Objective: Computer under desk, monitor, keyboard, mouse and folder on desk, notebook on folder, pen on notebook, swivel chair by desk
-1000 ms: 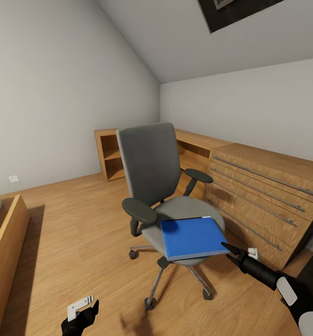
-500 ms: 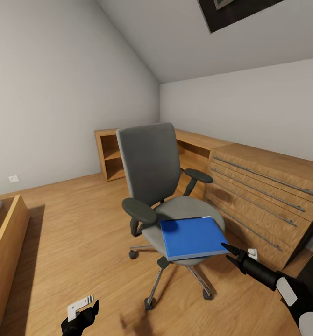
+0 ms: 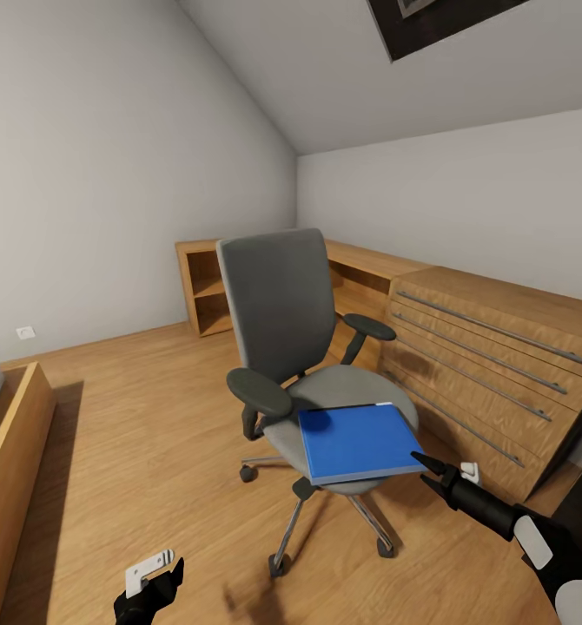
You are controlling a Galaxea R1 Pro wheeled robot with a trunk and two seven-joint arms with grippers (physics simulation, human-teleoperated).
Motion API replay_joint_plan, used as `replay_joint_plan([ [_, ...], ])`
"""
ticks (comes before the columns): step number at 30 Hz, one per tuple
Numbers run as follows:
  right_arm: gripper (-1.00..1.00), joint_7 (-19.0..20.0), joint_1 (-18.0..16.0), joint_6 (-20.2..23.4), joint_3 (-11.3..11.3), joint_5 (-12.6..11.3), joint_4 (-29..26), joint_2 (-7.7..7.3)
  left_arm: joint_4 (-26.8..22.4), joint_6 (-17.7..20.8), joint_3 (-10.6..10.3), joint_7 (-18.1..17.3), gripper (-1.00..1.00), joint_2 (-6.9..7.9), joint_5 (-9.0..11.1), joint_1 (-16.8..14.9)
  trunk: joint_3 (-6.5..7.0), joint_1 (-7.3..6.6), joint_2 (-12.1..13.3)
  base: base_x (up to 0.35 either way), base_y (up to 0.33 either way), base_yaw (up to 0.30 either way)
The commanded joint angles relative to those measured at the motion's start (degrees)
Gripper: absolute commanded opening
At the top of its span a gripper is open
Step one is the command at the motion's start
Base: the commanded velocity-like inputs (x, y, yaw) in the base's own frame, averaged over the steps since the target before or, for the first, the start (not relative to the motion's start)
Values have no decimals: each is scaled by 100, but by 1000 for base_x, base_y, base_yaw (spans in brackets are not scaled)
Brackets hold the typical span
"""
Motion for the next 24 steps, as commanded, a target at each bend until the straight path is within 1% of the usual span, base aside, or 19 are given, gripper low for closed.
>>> replay_joint_plan([
  [1, 100, 7, -4, 38, -11, -22, 3, -3, 0, -16, 48, -44, 100, -7, -33, -5, -5, -1, -2, 0, 0, 0],
  [2, 100, 7, -4, 38, -11, -22, 3, -4, 0, -17, 48, -44, 100, -7, -33, -5, -5, -1, -2, 0, 0, 0],
  [4, 100, 7, -8, 37, -11, -22, 3, -6, -1, -19, 48, -44, 100, -7, -33, -5, 31, -45, 78, 0, 0, 0],
  [24, 100, 7, -5, 37, -11, -22, 3, -7, 0, -20, 48, -44, 100, -7, -41, -5, 31, -45, 78, -4, 0, 0],
])
